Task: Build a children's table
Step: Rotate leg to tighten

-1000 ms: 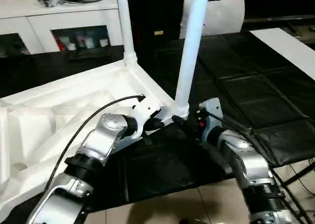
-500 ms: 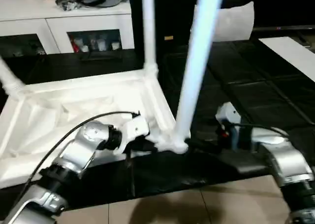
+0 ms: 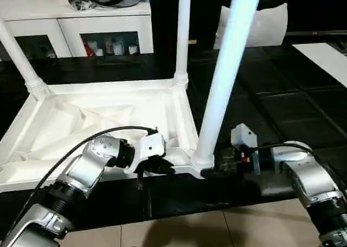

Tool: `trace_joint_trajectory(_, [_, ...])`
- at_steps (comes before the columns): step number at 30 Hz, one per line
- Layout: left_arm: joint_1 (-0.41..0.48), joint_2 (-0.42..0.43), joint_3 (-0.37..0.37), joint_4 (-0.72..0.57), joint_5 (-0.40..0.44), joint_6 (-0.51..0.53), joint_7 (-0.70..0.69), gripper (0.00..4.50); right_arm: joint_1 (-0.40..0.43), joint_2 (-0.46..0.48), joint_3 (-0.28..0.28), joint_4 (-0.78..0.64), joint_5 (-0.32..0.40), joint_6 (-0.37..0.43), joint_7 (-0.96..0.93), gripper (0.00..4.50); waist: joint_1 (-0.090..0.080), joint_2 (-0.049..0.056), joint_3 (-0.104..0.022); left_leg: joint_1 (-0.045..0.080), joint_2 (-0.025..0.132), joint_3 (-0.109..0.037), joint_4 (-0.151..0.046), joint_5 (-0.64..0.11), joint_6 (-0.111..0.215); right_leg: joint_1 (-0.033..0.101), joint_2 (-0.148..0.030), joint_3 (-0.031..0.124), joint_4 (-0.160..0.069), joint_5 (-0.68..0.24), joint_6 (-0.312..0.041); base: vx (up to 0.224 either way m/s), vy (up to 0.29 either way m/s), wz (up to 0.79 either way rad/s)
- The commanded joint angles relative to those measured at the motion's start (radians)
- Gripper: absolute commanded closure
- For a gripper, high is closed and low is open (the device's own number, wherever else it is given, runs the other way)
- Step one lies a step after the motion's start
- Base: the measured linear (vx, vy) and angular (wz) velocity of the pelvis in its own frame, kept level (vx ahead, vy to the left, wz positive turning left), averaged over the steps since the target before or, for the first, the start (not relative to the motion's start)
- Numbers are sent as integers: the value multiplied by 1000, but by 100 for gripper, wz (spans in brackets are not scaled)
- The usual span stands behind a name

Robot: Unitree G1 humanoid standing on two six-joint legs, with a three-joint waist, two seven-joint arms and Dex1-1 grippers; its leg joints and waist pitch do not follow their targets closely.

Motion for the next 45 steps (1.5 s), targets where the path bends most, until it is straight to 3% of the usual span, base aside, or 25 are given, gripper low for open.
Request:
trace_joint_trajectory(1, [-3,6,-35,-48,1,-21,-48,450,-27,6,-1,17,-7,-31,-5,47,0,-9,-64,-8,20,8,-74,-175,85,65,-49,59,-80,-428,-86,0,0,0])
trace_joint_trajectory(3, [-2,6,-37,-49,1,-23,-50,450,-33,13,-6,34,-13,-47,-13,85,-1,-9,-65,-8,21,8,-74,-176,84,64,-48,60,-79,-421,-90,0,0,0])
trace_joint_trajectory(5, [-1,5,-38,-50,1,-23,-52,450,-38,16,-5,44,-17,-58,-20,85,0,-9,-65,-7,22,9,-74,-173,83,64,-48,61,-78,-413,-97,0,0,0])
trace_joint_trajectory(18, [5,8,-42,-61,5,-19,-51,450,-48,20,15,75,-15,-90,7,204,0,-13,-67,-10,22,9,-74,-167,85,65,-48,62,-75,-410,-98,0,0,0])
trace_joint_trajectory(23, [8,11,-43,-62,5,-18,-53,450,-44,21,19,78,-20,-92,7,209,-2,-13,-67,-9,21,9,-74,-181,83,66,-48,60,-77,-427,-92,0,0,0])
trace_joint_trajectory(29, [9,-7,-29,-65,-2,13,-28,450,-13,50,10,57,-7,-49,-39,236,-3,-10,-68,-8,21,8,-75,-190,75,66,-47,60,-80,-426,-92,0,0,0])
trace_joint_trajectory(33, [-10,-69,17,-64,-21,110,71,450,19,111,-1,25,5,41,-153,242,-10,-9,-65,-4,17,9,-75,-233,59,64,-45,53,-92,-493,-67,0,0,0])
trace_joint_trajectory(34, [-16,-81,24,-63,-22,126,91,450,22,125,-1,25,-2,48,-181,242,-10,-9,-61,3,16,8,-74,-254,53,57,-46,49,-99,-528,-57,0,0,0])
trace_joint_trajectory(38, [-60,-181,82,-42,-37,242,235,450,16,239,-35,54,-39,95,-405,246,-30,-11,-55,5,4,6,-64,-304,28,53,-42,24,-123,-636,10,0,0,0])
trace_joint_trajectory(40, [-78,-219,100,-34,-36,279,288,450,5,287,-62,66,-35,124,-489,246,-51,-5,-58,-1,7,-5,-64,-329,24,63,-45,5,-135,-637,41,0,0,0])
trace_joint_trajectory(41, [-103,-268,125,-18,-31,316,366,450,-13,350,-97,86,-32,152,-601,246,-63,-2,-60,-12,15,-12,-71,-336,25,74,-46,3,-131,-594,42,0,0,0])
trace_joint_trajectory(44, [-131,-316,155,6,-24,345,453,450,-36,403,-124,113,-41,170,-714,247,-94,7,-59,-13,26,-23,-80,-394,30,82,-51,-3,-127,-533,22,0,0,0])
trace_joint_trajectory(45, [-144,-336,173,19,-20,354,499,450,-48,422,-133,129,-48,173,-760,247,-96,9,-59,-13,27,-24,-82,-400,30,84,-53,-3,-126,-525,19,0,0,0])
